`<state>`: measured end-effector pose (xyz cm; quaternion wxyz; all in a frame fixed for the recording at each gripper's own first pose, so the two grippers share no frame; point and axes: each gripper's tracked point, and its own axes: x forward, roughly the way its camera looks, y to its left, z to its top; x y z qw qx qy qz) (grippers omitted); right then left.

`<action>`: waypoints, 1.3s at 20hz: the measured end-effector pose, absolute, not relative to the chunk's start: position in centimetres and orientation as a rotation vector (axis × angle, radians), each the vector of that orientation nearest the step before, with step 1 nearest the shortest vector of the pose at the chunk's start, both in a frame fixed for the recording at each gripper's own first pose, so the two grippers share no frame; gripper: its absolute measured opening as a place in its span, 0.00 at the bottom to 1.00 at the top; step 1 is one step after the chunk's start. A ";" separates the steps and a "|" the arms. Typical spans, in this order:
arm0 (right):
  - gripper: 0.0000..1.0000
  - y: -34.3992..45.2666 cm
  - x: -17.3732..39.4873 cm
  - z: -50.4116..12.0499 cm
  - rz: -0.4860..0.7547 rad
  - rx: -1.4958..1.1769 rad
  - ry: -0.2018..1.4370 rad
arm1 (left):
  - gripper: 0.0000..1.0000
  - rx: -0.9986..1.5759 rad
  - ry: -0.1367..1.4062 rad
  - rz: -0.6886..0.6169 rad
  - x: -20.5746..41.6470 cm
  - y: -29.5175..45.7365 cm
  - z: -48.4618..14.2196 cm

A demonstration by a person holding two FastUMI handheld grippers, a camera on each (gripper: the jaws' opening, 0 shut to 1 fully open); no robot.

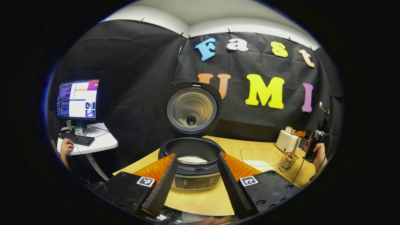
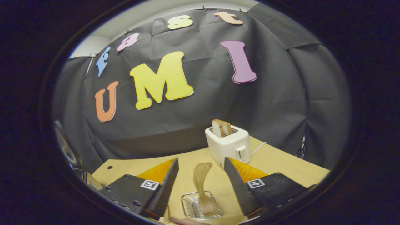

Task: Close the left gripper, press the button to open the rice cooker; take a wooden spoon from the chopstick holder with the right hand, scoop a spoonful of rice and pour it into the rice cooker, then put the wooden spoon back into the chopstick holder.

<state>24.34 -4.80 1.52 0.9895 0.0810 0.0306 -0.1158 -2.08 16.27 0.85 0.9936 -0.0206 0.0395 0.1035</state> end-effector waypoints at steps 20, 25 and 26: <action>0.96 -1.3 4.7 -2.2 -0.079 -0.096 0.067 | 0.82 0.099 -0.045 0.303 5.2 15.7 13.3; 0.94 -1.2 3.5 -2.1 -0.038 -0.107 0.045 | 0.83 0.101 -0.106 0.299 11.4 16.4 19.8; 0.95 -1.4 3.5 -1.8 -0.043 -0.099 0.035 | 0.83 0.121 -0.129 0.285 12.9 16.2 21.1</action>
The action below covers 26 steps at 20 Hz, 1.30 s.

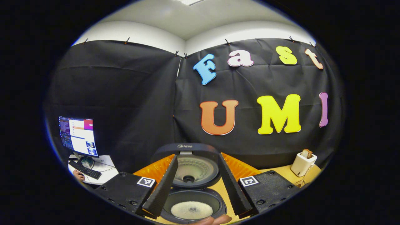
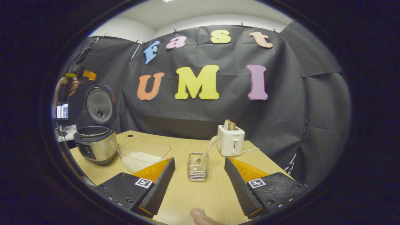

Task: Close the left gripper, press the button to open the rice cooker; take a wooden spoon from the chopstick holder with the right hand, scoop a spoonful of rice and pour it into the rice cooker, then put the wooden spoon back into the chopstick holder.

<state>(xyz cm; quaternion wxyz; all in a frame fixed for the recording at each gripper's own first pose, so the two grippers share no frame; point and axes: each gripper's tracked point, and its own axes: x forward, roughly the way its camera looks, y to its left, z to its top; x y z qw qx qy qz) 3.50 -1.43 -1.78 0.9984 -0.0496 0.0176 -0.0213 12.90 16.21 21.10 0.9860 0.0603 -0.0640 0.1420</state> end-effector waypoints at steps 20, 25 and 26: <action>0.94 -2.5 3.3 -1.3 -0.075 -0.077 0.014 | 0.82 0.087 0.094 0.384 20.6 21.9 18.8; 0.94 -3.2 2.0 -0.1 -0.078 -0.053 -0.009 | 0.82 0.121 0.123 0.377 16.5 19.7 16.7; 0.94 -3.3 1.9 0.1 -0.076 -0.050 -0.011 | 0.82 0.122 0.137 0.367 15.2 19.2 15.6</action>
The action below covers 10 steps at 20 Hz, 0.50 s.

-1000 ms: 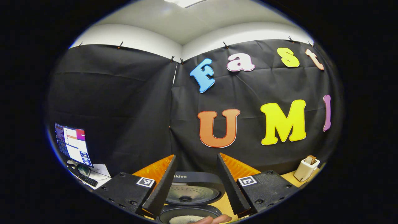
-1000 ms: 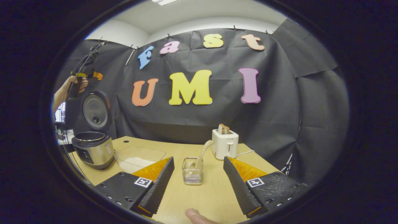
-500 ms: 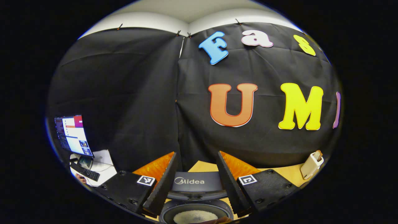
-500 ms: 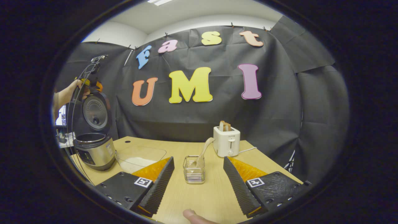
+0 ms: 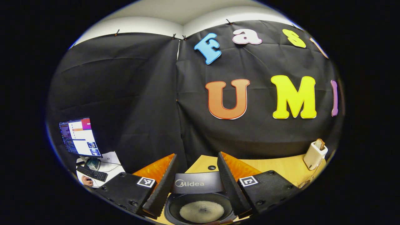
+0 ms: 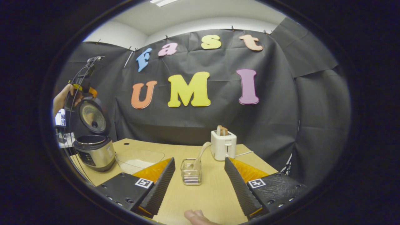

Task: Close the left gripper, press the button to open the rice cooker; take a wooden spoon from the chopstick holder with the right hand, scoop a spoonful of rice and pour it into the rice cooker, then put the wooden spoon back into the chopstick holder.

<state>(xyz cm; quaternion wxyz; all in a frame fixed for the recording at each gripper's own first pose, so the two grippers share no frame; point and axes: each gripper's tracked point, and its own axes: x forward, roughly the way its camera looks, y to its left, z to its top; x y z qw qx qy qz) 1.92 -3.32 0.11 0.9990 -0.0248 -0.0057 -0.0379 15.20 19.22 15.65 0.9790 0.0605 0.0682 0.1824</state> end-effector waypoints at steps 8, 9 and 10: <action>0.94 -3.3 0.9 0.5 -0.083 -0.051 -0.011 | 0.78 0.053 0.219 0.266 8.3 16.2 5.8; 0.94 -3.2 0.9 0.6 -0.083 -0.059 -0.015 | 0.78 0.052 0.217 0.266 7.9 16.1 5.0; 0.92 -3.1 0.8 0.8 -0.084 -0.065 -0.020 | 0.78 0.054 0.209 0.267 7.7 16.0 4.3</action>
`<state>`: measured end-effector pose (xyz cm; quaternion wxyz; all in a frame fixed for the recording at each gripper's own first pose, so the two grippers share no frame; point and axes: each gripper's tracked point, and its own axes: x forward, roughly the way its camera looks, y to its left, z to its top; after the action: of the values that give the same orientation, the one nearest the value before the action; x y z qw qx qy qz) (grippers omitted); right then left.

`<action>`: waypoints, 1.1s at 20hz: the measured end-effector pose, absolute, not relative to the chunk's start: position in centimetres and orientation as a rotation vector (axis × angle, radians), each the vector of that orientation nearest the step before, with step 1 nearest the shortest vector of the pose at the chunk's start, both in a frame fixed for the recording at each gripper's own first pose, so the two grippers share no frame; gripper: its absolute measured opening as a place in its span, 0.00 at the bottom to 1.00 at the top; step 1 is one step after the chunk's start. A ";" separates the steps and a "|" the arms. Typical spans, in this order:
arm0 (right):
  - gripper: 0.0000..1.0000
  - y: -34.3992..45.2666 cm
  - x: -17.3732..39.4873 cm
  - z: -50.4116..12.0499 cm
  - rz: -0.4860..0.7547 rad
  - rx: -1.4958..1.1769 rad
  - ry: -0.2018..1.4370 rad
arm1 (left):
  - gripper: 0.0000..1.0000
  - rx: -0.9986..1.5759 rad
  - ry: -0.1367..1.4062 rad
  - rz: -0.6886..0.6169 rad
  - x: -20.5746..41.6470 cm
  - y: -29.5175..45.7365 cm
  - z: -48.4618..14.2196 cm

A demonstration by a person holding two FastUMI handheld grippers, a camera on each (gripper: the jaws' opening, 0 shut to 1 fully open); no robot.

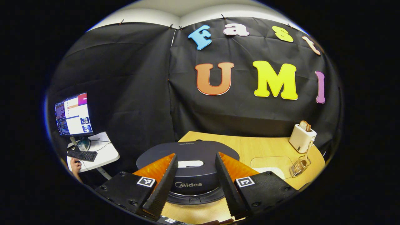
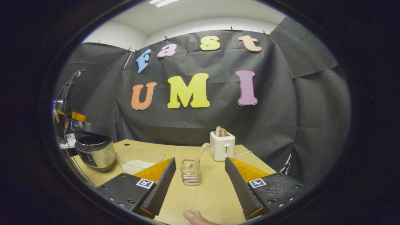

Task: Close the left gripper, press the button to open the rice cooker; take a wooden spoon from the chopstick holder with the right hand, scoop a spoonful of rice and pour it into the rice cooker, then put the wooden spoon back into the chopstick holder.

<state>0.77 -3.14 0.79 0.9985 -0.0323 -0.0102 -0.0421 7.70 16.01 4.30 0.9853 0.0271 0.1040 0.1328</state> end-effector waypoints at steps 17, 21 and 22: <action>0.92 -3.0 1.8 -0.3 -0.110 -0.067 -0.001 | 0.78 0.110 0.087 0.337 6.2 15.9 -0.4; 0.94 -3.0 1.9 -0.4 -0.107 -0.068 0.002 | 0.79 0.092 0.086 0.353 6.2 15.9 -1.5; 0.93 -2.9 1.9 -0.3 -0.106 -0.069 0.001 | 0.79 0.095 0.072 0.353 6.1 15.8 -1.4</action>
<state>1.95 -2.94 -0.34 0.9980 -0.0345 0.0003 -0.0528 6.10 15.82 -1.35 0.9827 0.0473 0.0356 0.1756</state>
